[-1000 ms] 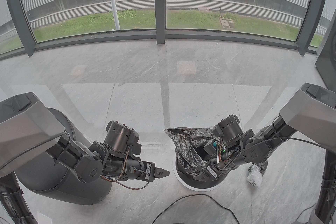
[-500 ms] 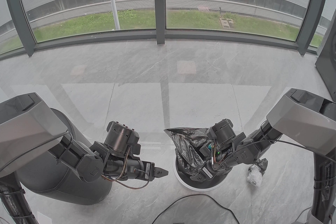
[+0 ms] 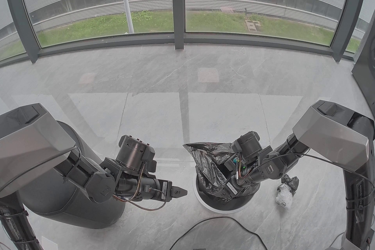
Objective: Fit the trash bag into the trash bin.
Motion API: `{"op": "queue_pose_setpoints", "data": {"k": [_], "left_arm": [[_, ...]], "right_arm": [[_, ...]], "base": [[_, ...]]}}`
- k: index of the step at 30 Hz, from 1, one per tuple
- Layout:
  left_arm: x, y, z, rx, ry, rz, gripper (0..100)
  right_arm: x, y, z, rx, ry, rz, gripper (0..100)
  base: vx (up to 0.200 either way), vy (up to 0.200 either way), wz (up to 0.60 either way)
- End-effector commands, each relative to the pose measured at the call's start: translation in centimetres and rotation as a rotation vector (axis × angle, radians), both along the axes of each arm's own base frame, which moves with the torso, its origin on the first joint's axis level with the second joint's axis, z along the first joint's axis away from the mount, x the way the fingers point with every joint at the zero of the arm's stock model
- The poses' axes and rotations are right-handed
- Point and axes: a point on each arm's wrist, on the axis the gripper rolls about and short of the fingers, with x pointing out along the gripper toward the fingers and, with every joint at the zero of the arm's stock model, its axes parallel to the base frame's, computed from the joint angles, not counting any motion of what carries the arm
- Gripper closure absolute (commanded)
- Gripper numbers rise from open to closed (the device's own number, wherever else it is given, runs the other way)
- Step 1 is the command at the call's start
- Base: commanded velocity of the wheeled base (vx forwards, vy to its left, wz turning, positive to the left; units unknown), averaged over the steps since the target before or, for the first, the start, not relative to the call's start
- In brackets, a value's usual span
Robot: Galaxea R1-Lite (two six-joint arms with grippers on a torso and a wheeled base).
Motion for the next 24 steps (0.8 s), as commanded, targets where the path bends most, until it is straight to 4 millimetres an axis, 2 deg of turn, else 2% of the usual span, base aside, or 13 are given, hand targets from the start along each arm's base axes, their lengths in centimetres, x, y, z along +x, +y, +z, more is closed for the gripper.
{"op": "queue_pose_setpoints", "data": {"k": [1,10,11,17,24], "left_arm": [[0.03,0.03,-0.01,0.000,0.000,0.001,0],[0.01,-0.01,-0.06,0.001,0.001,0.000,0],[0.01,-0.02,-0.12,0.002,0.003,0.000,0],[0.04,0.03,-0.06,0.001,0.001,0.001,0],[0.04,0.02,-0.12,0.001,0.003,0.002,0]], "right_arm": [[0.24,-0.45,-0.32,-0.004,0.006,-0.013,0],[0.07,-0.40,-0.89,-0.014,0.020,-0.010,0],[0.07,-0.40,-0.89,-0.015,0.019,-0.008,100],[-0.03,-0.32,-1.28,-0.021,0.028,-0.003,100],[-0.11,-0.34,-0.76,-0.010,0.022,0.003,100]], "base": [[0.000,0.000,0.00],[0.000,0.000,0.00],[0.000,0.000,0.00],[0.000,0.000,0.00],[0.000,0.000,0.00]]}}
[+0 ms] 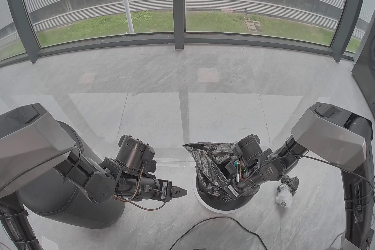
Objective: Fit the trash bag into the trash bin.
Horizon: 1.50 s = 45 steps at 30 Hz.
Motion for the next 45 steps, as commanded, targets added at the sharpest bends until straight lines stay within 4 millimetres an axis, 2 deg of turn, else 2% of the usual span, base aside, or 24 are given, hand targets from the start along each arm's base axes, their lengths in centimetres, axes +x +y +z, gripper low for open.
{"op": "queue_pose_setpoints", "data": {"k": [1,4,6,10,14,22,28,33,37,41,45], "left_arm": [[0.0,0.0,-0.1,0.001,0.003,0.001,0],[0.0,0.0,-0.1,0.000,0.002,0.001,0],[0.0,0.0,-0.1,0.000,0.002,0.001,0],[0.0,0.0,-0.1,0.001,0.003,0.002,0],[0.0,-0.1,-0.1,-0.001,0.001,-0.001,0],[-0.1,-0.3,-0.1,0.002,0.003,-0.010,0],[-0.2,-0.5,-0.3,0.003,0.006,-0.013,0],[-0.2,-0.9,-0.2,-0.001,0.001,-0.024,0],[0.5,-1.5,-0.2,-0.009,-0.014,-0.027,0],[2.3,-2.9,0.5,-0.020,-0.079,-0.006,0],[3.1,-4.2,0.7,-0.034,-0.110,-0.014,0]], "right_arm": [[0.0,0.0,0.3,0.006,-0.005,0.002,100],[0.1,0.0,0.9,0.027,-0.014,0.007,100],[-0.2,0.0,2.3,0.073,-0.015,0.038,100],[-2.1,-0.6,4.3,0.100,0.047,0.134,100],[-3.8,-1.3,5.2,0.107,0.110,0.255,100],[-5.2,-1.1,5.2,0.138,0.156,0.366,100],[-7.2,-0.3,5.1,0.106,0.236,0.407,100],[-8.0,-0.8,4.7,0.085,0.290,0.402,100],[-8.3,-1.0,4.3,0.071,0.316,0.398,100],[-8.0,-0.9,3.9,0.061,0.312,0.392,100],[-8.0,-1.2,3.7,0.055,0.318,0.395,100]], "base": [[0.000,0.000,0.00],[0.000,0.000,0.00],[0.000,0.000,0.00],[0.000,0.000,0.00],[0.000,0.000,0.00],[0.000,0.000,0.00],[0.000,0.000,0.00],[0.000,0.000,0.00],[0.000,0.000,0.00],[0.000,0.000,0.00],[0.000,0.000,0.00]]}}
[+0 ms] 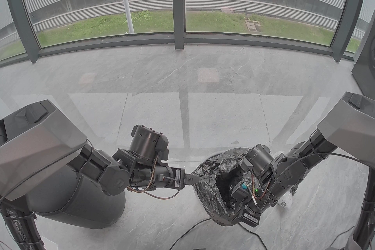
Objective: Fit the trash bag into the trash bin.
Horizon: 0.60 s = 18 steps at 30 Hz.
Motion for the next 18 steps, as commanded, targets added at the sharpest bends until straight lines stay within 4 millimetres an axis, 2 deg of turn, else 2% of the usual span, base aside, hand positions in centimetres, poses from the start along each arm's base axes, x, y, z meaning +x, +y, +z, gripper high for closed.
{"op": "queue_pose_setpoints", "data": {"k": [1,2,11,13,18], "left_arm": [[1.0,-1.6,-0.4,-0.006,-0.021,-0.011,0],[0.9,-1.9,-0.5,-0.005,-0.020,-0.018,0],[0.8,-5.0,-1.7,-0.009,-0.024,-0.081,0],[1.6,-7.2,-2.0,-0.023,-0.057,-0.100,0],[3.1,-9.8,-2.2,-0.044,-0.118,-0.094,0]], "right_arm": [[0.0,-0.3,-0.6,-0.014,0.012,0.007,100],[-0.1,-0.3,-0.7,-0.017,0.014,0.014,0],[-0.8,-0.8,-1.4,-0.001,0.010,0.083,0],[-1.0,-0.8,-1.6,0.023,0.001,0.097,0],[-1.0,-1.0,-0.8,0.053,-0.044,0.090,0]], "base": [[0.000,0.000,0.00],[0.000,0.000,0.00],[0.000,0.000,0.00],[0.000,0.000,0.00],[0.000,0.000,0.00]]}}
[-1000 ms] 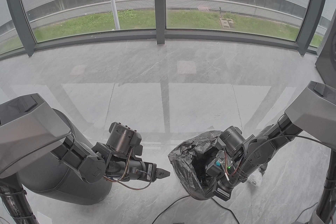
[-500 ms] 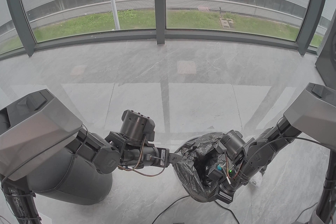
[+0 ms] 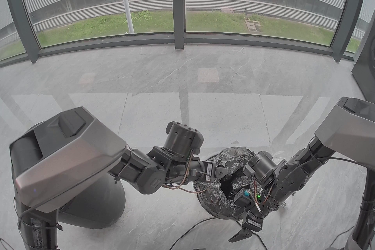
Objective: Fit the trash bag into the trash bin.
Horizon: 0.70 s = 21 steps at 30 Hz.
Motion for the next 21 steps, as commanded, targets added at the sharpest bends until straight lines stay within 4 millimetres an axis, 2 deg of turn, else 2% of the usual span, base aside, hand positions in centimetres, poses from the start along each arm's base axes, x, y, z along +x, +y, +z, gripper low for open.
{"op": "queue_pose_setpoints", "data": {"k": [1,4,7,12,16,18,21], "left_arm": [[1.4,-3.4,-1.8,-0.013,-0.030,-0.013,0],[1.5,-4.3,-2.4,-0.027,-0.016,-0.010,0],[1.4,-4.2,-3.0,-0.012,0.001,-0.011,0],[1.8,-3.2,-4.3,0.071,0.038,0.063,0],[2.2,-2.0,-3.6,0.078,0.084,0.119,0],[1.9,-1.5,-3.1,0.095,0.128,0.140,0],[1.5,-1.1,-3.1,0.123,0.174,0.152,0]], "right_arm": [[-0.2,-0.5,0.9,0.037,-0.041,-0.004,0],[0.4,-1.9,2.4,0.067,-0.087,-0.059,0],[1.3,-3.9,3.8,0.087,-0.139,-0.133,0],[4.3,-9.5,5.6,0.105,-0.297,-0.345,0],[5.5,-12.6,5.8,0.119,-0.392,-0.445,0],[5.5,-13.3,5.6,0.120,-0.406,-0.469,0],[5.1,-13.4,5.4,0.120,-0.403,-0.470,0]], "base": [[0.000,0.000,0.00],[0.000,0.000,0.00],[0.000,0.000,0.00],[0.000,0.000,0.00],[0.000,0.000,0.00],[0.000,0.000,0.00],[0.000,0.000,0.00]]}}
